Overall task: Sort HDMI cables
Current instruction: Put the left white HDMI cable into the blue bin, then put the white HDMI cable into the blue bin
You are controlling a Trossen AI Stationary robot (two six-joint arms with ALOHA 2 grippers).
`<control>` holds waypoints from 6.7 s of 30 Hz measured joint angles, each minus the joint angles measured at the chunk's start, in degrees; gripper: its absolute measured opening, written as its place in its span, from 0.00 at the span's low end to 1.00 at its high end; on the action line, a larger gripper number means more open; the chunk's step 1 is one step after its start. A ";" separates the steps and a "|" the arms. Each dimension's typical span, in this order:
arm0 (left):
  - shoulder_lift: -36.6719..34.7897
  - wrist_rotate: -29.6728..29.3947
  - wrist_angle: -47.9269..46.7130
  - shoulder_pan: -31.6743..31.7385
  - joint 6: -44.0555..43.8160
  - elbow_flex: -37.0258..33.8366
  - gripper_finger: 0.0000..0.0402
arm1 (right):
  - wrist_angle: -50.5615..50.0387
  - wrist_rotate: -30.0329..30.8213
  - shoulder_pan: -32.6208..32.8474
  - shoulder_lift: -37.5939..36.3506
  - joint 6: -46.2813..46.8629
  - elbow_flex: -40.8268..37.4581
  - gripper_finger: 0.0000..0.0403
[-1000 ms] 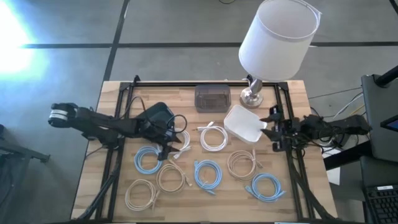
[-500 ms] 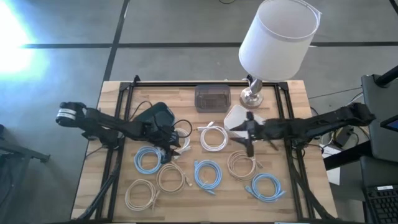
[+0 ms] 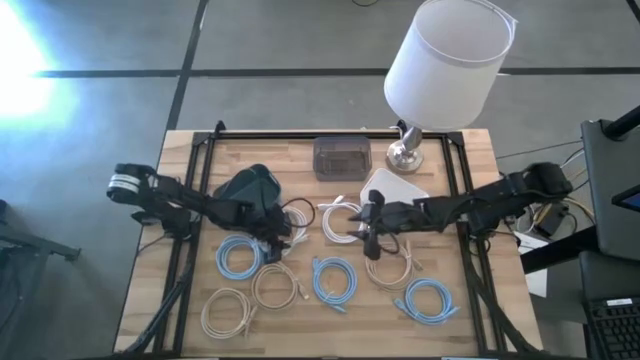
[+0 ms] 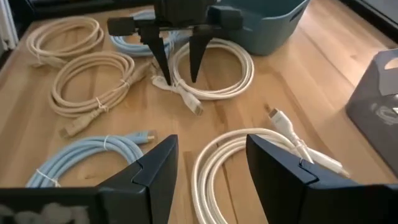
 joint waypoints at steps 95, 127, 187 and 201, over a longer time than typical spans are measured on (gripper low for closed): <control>-23.03 -38.96 -24.75 2.51 2.30 4.16 0.42 | 1.31 -4.84 0.16 13.11 3.17 7.15 0.46; -23.03 -35.31 -23.25 2.42 1.19 4.12 0.42 | -39.70 -3.11 -2.27 39.47 12.04 38.85 0.46; -3.45 -17.44 0.96 -6.39 35.18 7.51 0.42 | -36.02 -12.20 -1.92 36.89 -1.51 47.66 0.09; -3.40 -17.03 -0.22 -6.74 36.20 6.96 0.11 | -34.21 -12.20 -1.93 36.98 -2.04 48.44 0.10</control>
